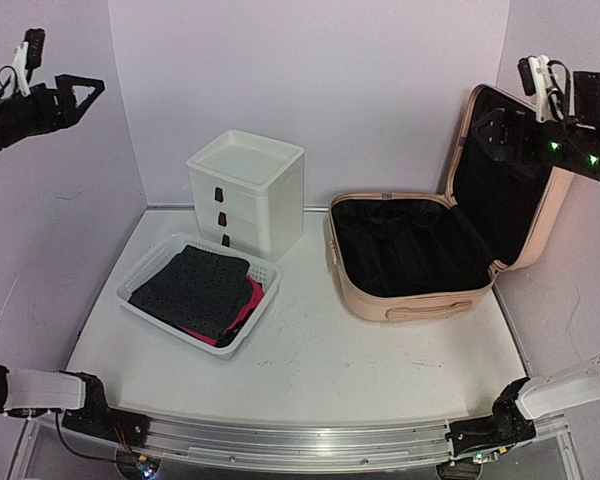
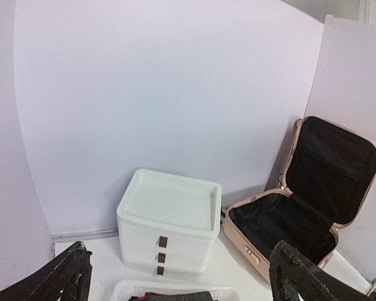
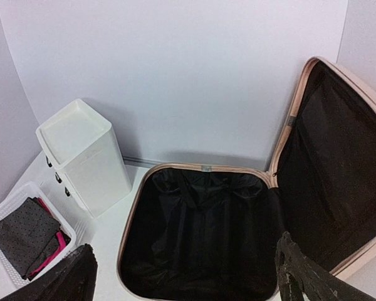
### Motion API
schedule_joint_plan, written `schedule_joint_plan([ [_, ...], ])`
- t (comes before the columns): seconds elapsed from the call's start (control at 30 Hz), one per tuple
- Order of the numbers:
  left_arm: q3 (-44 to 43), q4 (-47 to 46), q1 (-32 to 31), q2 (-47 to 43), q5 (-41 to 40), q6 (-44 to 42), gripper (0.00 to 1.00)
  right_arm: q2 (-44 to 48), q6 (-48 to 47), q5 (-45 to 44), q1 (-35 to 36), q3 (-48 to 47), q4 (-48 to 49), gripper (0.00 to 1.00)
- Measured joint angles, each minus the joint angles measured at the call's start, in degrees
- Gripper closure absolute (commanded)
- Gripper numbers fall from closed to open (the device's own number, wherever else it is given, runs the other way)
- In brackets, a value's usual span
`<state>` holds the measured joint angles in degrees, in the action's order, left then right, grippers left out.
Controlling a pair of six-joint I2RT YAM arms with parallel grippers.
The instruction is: Open, take out, and arrange the luggage
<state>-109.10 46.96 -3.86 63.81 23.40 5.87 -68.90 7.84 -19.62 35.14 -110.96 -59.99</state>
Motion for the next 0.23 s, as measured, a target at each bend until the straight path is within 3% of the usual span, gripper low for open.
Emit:
schedule_joint_plan([
  [0.23, 3.9, -5.4, 0.0, -6.7, -0.1, 0.1, 0.00, 4.9, -3.5, -0.6, 0.0, 2.5, 4.0, 0.02],
])
